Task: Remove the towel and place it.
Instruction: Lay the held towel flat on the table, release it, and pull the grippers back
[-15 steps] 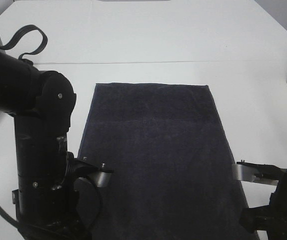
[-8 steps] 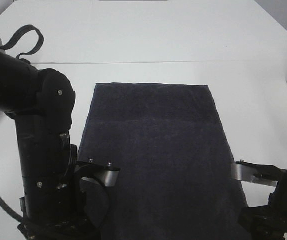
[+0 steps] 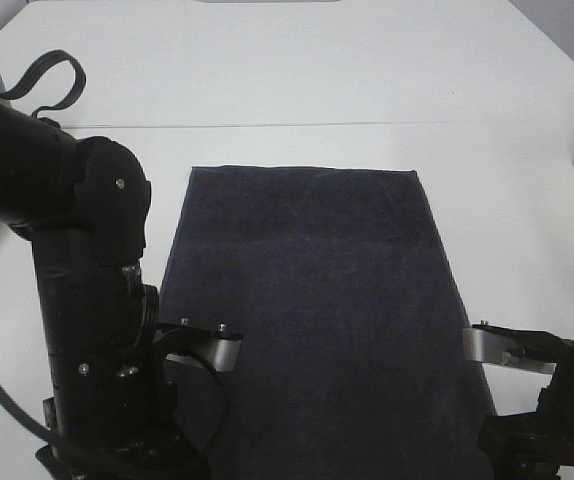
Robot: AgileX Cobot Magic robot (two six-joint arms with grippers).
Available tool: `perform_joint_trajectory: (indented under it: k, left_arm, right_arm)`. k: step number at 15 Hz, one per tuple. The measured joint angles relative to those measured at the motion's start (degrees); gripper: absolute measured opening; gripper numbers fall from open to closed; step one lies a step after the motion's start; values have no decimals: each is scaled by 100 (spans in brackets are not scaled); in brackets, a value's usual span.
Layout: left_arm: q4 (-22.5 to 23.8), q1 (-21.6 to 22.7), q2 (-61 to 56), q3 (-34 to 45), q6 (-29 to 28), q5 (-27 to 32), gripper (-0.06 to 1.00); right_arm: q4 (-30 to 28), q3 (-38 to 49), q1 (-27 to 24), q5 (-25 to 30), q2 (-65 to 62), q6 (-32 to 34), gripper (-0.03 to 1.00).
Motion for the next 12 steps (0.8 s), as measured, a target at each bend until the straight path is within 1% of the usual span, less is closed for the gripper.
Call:
perform_joint_trajectory:
  k: [3,6,8,10,11,12]
  left_arm:
    - [-80,0,0,-109,0,69,75]
    - [-69,0,0,-567,0,109,75]
    - [109,17,0,-1134,-6,120,75]
    - [252,160,0,-1828,-92,126,75]
    - [292,281,0,-2091,-103,126,75]
    - [435,630,0,-2532,-115,126,75]
  right_arm:
    - [0,0,0,29,0,0,71]
    - [0,-160,0,115,-155,0,71]
    - [-6,-710,0,126,-516,23,71]
    - [-115,-1335,0,-17,-819,246,71]
    - [-258,-1644,-11,-74,-928,435,71]
    - [-458,-2275,-218,-74,-957,653,71]
